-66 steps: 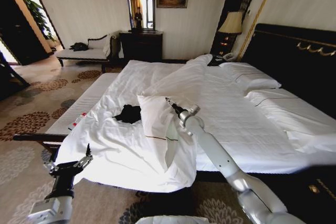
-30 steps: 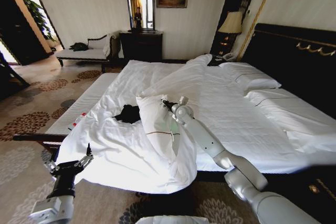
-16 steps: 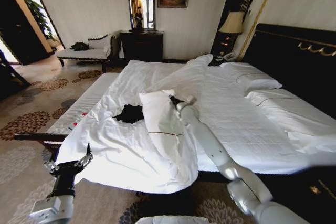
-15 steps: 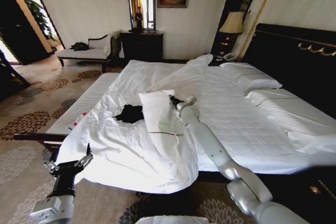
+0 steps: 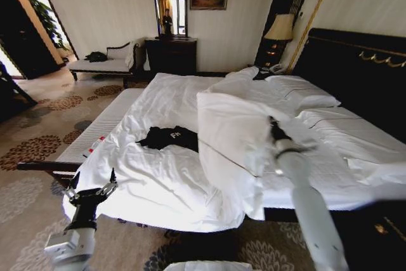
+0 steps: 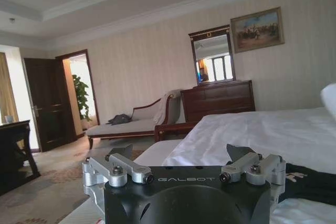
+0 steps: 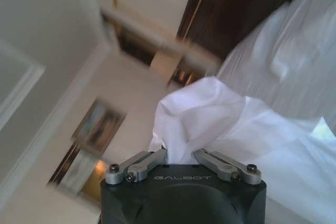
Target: Fold the clothes on the bed.
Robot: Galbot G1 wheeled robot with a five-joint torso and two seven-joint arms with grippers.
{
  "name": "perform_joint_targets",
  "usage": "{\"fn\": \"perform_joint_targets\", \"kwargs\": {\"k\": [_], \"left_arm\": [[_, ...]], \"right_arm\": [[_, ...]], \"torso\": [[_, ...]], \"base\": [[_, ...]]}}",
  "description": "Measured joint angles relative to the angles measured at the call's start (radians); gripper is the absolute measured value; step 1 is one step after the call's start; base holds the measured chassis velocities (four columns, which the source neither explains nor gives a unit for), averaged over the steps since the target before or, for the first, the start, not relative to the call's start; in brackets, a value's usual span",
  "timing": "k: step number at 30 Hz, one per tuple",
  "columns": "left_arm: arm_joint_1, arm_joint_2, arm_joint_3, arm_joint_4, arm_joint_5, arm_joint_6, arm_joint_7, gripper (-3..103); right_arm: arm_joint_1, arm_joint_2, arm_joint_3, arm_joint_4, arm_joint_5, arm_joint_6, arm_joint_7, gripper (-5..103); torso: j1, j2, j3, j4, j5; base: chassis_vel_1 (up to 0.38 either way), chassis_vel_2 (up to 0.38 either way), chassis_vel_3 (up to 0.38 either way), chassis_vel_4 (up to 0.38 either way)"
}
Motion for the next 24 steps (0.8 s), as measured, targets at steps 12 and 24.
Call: {"fn": "perform_joint_targets", "kwargs": {"k": [12, 24], "left_arm": [[-0.097, 0.104, 0.021, 0.059, -0.136, 0.015, 0.0, 100], [-0.219, 0.223, 0.055, 0.148, -0.245, 0.005, 0.0, 100]], "right_arm": [[-0.362, 0.058, 0.445, 0.119, 0.057, 0.019, 0.063, 1], [-0.595, 0.169, 0.665, 0.051, -0.044, 0.063, 0.109, 1]], "torso": [[0.0, 0.0, 0.0, -0.0002, -0.0002], [0.0, 0.0, 0.0, 0.0003, -0.0001]], "base": [[0.0, 0.0, 0.0, 0.0], [0.0, 0.0, 0.0, 0.0]]}}
